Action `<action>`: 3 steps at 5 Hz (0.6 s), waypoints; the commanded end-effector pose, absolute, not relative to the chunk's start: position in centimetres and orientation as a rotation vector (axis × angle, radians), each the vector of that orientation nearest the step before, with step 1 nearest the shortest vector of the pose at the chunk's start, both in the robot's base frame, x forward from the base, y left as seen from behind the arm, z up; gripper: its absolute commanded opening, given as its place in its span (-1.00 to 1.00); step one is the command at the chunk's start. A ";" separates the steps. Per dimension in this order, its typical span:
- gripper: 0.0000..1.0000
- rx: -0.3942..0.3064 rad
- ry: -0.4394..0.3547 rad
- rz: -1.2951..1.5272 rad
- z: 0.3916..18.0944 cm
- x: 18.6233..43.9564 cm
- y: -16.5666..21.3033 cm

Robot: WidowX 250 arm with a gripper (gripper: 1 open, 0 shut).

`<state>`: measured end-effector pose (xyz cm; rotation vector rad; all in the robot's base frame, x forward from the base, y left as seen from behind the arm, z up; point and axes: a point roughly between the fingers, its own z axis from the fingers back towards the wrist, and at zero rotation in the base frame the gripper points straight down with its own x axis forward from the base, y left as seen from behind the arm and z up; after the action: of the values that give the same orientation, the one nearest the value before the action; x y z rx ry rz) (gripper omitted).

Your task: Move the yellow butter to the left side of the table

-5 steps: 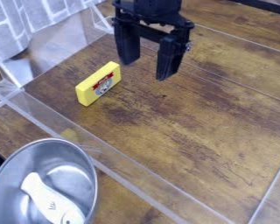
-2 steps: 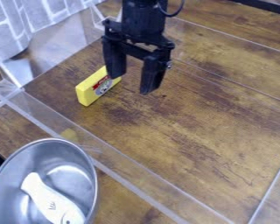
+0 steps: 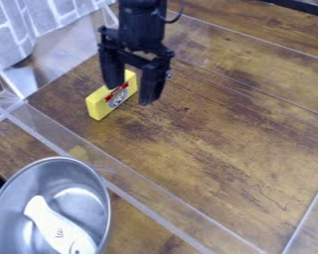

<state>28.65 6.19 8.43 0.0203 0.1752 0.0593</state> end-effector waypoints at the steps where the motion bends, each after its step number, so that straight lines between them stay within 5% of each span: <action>1: 1.00 0.033 0.128 0.083 8.7 29.0 8.5; 3: 1.00 0.031 0.118 0.098 7.2 30.1 11.7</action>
<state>29.46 10.95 5.42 0.0119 0.1782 0.0877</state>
